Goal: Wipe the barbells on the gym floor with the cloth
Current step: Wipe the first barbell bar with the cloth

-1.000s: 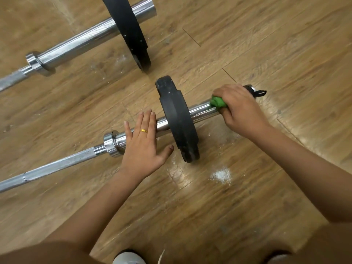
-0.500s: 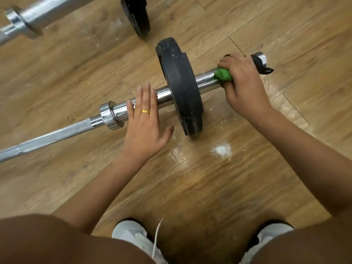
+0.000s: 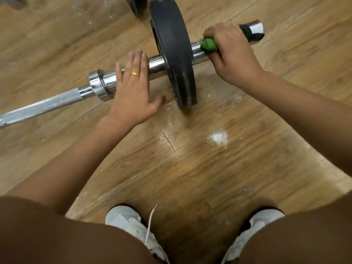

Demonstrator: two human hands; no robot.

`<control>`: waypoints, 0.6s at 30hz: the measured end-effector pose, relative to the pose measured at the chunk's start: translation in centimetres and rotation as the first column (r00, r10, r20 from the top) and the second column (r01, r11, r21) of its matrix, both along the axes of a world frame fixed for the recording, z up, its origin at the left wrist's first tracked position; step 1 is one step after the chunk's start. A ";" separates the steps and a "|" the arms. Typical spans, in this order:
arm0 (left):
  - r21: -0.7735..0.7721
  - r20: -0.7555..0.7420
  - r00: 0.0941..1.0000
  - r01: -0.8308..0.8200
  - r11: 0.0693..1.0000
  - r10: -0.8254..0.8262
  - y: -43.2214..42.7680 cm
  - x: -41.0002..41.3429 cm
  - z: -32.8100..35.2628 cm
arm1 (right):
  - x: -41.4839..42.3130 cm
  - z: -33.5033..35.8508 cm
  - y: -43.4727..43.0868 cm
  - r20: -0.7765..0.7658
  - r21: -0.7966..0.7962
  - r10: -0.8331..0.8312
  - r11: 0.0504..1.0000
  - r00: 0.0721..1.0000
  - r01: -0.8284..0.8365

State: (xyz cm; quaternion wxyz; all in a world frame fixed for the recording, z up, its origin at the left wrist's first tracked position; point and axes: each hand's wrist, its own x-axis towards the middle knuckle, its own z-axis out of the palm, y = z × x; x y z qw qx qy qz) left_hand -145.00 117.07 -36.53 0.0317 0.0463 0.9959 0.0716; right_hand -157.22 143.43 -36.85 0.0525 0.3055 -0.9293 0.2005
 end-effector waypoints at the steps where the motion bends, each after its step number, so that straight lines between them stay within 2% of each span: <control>1: 0.002 -0.001 1.000 0.001 1.000 -0.001 -0.1 -0.3 0.1 | -0.4 0.1 -0.2 0.000 0.025 0.047 0.999 0.999 -0.047; 4: 0.002 -0.008 1.000 -0.008 1.000 0.008 -0.2 -1.1 0.1 | -1.8 0.3 0.0 0.022 0.094 0.116 0.989 0.993 -0.118; 8: 0.002 -0.012 0.999 -0.034 0.999 0.034 -0.1 -1.4 0.0 | -2.1 0.5 0.3 -0.008 0.025 -0.032 0.999 0.999 0.032; 10: -0.018 -0.025 0.999 -0.033 0.999 0.033 0.0 -1.3 0.0 | -0.9 0.3 -1.1 -0.026 -0.012 -0.055 0.998 0.998 0.054; 14: -0.047 -0.024 0.999 -0.025 0.999 0.023 0.0 -1.0 -0.1 | -0.5 0.1 -2.2 0.006 0.015 0.103 0.995 0.995 -0.103; 15: -0.046 -0.020 0.999 -0.029 0.999 0.028 0.0 -1.0 0.0 | -0.9 0.2 -1.7 0.018 0.026 0.089 0.996 0.996 -0.090; 18: -0.047 -0.027 0.999 -0.048 0.998 0.047 0.4 -0.9 0.1 | -1.4 0.6 -0.4 0.017 -0.026 -0.087 0.996 0.996 0.087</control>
